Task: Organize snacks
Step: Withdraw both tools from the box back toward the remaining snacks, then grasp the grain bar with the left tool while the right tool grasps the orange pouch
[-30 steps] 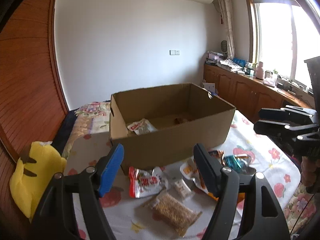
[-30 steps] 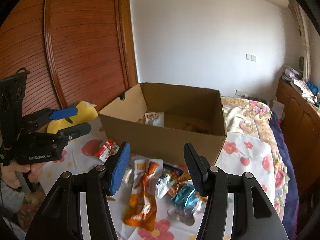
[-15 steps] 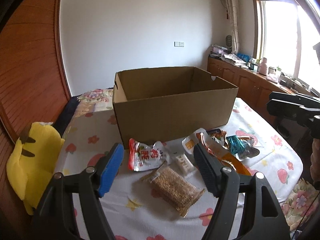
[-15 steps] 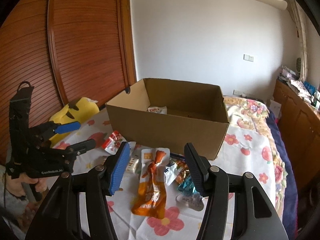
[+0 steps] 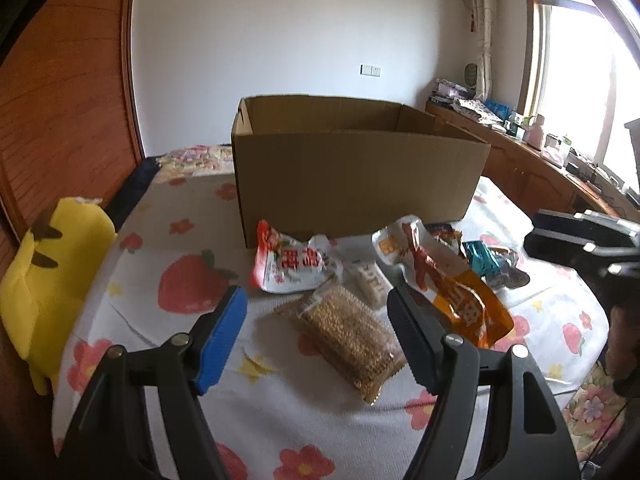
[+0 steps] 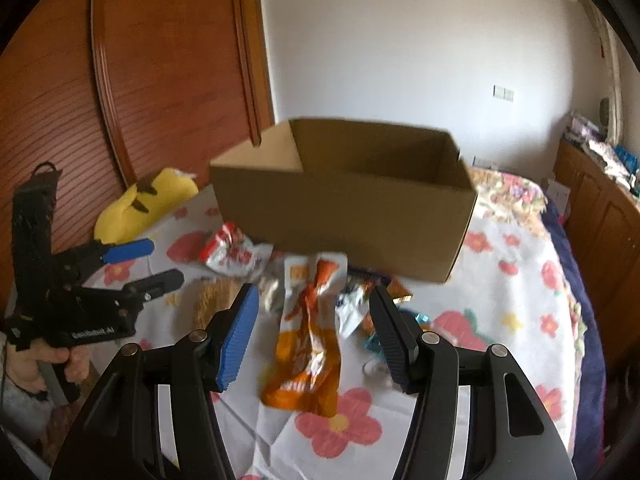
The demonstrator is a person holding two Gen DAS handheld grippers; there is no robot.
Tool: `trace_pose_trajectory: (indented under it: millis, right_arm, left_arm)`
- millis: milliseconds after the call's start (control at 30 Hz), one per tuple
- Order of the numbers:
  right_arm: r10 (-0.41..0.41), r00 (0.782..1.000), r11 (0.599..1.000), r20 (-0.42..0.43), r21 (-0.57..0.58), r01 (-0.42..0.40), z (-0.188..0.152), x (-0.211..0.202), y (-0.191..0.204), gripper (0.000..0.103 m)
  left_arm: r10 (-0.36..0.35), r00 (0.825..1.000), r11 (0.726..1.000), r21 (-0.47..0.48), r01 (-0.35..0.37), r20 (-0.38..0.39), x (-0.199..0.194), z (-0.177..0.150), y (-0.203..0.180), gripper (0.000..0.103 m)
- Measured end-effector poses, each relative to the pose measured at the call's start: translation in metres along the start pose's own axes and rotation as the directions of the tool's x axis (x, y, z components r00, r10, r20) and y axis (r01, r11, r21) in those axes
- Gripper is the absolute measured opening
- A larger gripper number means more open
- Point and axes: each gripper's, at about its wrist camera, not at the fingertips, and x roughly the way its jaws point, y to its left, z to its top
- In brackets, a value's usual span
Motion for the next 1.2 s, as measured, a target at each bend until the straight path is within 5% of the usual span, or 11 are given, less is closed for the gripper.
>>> trace_pose_trajectory:
  millis: [500,1200]
  right_arm:
    - [0.050,0.986,0.998,-0.159,0.038,-0.045,-0.033,0.071,-0.003,0.058]
    - [0.065,0.971,0.998,-0.230,0.017,-0.063,-0.042,0.085,0.000,0.052]
  left_arm:
    - [-0.010,0.999,1.000,-0.028,0.009,-0.040,0.016,-0.016,0.003,0.073]
    - [-0.033,0.996,0.999,-0.041,0.030,-0.078,0.034,-0.013,-0.001,0.074]
